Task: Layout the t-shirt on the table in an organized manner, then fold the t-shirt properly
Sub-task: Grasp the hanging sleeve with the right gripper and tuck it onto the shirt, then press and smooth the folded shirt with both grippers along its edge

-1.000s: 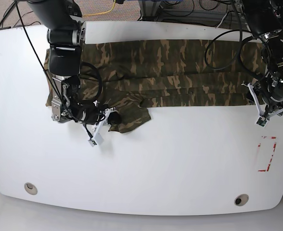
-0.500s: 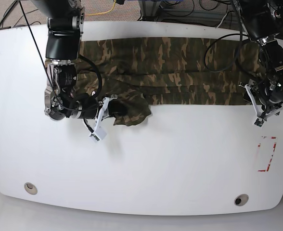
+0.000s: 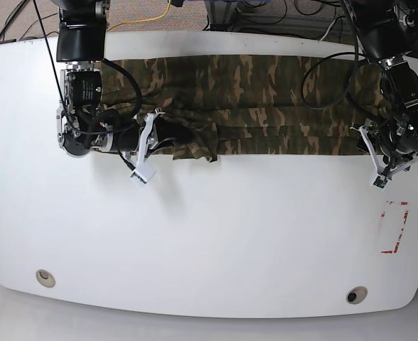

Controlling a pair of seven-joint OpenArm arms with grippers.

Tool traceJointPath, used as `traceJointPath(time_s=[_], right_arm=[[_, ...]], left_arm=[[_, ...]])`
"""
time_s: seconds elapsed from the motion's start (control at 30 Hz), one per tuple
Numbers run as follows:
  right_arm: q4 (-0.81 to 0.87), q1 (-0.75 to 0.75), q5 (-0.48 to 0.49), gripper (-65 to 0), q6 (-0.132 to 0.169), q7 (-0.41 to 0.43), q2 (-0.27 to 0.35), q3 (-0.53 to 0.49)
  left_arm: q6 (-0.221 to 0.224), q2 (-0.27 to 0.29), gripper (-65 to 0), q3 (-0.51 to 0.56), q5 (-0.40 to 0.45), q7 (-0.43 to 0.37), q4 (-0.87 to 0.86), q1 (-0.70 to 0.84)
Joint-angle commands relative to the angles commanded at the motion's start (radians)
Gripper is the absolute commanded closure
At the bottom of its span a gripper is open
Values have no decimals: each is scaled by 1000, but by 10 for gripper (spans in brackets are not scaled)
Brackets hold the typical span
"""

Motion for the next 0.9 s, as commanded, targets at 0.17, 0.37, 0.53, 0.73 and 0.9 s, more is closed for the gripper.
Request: traceJointPath(time_s=[0.17, 0.37, 0.53, 0.73, 0.9], right_arm=[[69, -48, 34, -5, 0, -2, 11, -38], [84, -97, 49, -6, 0, -5, 11, -121], [80, -129, 44, -6, 0, -5, 11, -166], [80, -170, 49, -13, 0, -5, 11, -166], [91, -192, 68, -195, 0, -6, 11, -164]], left_arm=[[0, 0, -346, 0, 0, 0, 0, 0], [0, 0, -346, -2, 0, 0, 0, 3], [0, 2, -346, -2, 0, 0, 0, 14], [0, 2, -346, -2, 0, 0, 0, 25], [0, 2, -346, -2, -2, -23, 0, 35]])
